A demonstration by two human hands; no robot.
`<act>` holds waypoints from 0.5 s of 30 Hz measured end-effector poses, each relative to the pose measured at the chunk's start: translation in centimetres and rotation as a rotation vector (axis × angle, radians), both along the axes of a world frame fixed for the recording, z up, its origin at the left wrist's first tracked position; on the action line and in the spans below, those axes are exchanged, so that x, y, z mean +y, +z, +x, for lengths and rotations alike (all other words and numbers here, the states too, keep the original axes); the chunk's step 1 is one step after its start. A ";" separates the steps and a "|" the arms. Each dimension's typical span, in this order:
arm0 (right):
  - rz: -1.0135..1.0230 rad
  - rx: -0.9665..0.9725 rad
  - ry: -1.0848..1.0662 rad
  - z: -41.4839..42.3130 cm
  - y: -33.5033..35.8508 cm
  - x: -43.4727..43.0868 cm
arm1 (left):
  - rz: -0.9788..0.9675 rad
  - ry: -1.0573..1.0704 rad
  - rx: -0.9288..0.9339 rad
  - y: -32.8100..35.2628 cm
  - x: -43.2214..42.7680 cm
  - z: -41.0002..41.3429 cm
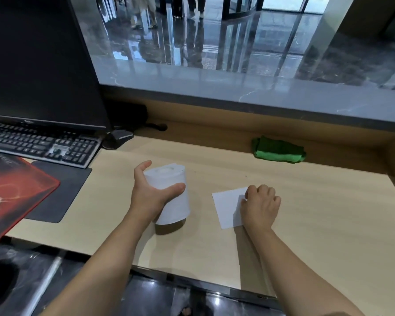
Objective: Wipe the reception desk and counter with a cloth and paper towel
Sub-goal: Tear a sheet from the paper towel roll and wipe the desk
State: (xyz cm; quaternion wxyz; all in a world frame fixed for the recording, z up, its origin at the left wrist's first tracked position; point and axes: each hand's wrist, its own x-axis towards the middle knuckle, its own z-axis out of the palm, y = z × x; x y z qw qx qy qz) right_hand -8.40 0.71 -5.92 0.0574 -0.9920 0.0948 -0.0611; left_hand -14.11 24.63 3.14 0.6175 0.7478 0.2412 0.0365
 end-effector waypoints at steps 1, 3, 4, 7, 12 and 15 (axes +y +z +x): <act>0.044 -0.007 0.038 -0.5 -0.3 0.3 | 0.001 0.004 -0.002 0.0 0.0 0.0; 0.115 0.031 0.104 -1.8 -1.0 1.6 | 0.003 0.016 -0.014 0.1 -0.1 0.1; 0.126 0.141 0.123 -2.6 -1.4 2.4 | 0.003 0.025 -0.020 0.1 -0.1 0.1; 0.121 0.392 0.136 -3.6 -2.9 4.1 | 0.025 0.072 -0.037 0.0 0.5 -0.2; 0.063 0.406 0.315 -1.0 -3.2 8.5 | 0.086 0.208 -0.056 -1.1 3.9 -2.1; 0.057 0.399 0.549 -0.4 -3.1 12.2 | 0.117 0.247 -0.055 -1.7 5.0 -2.9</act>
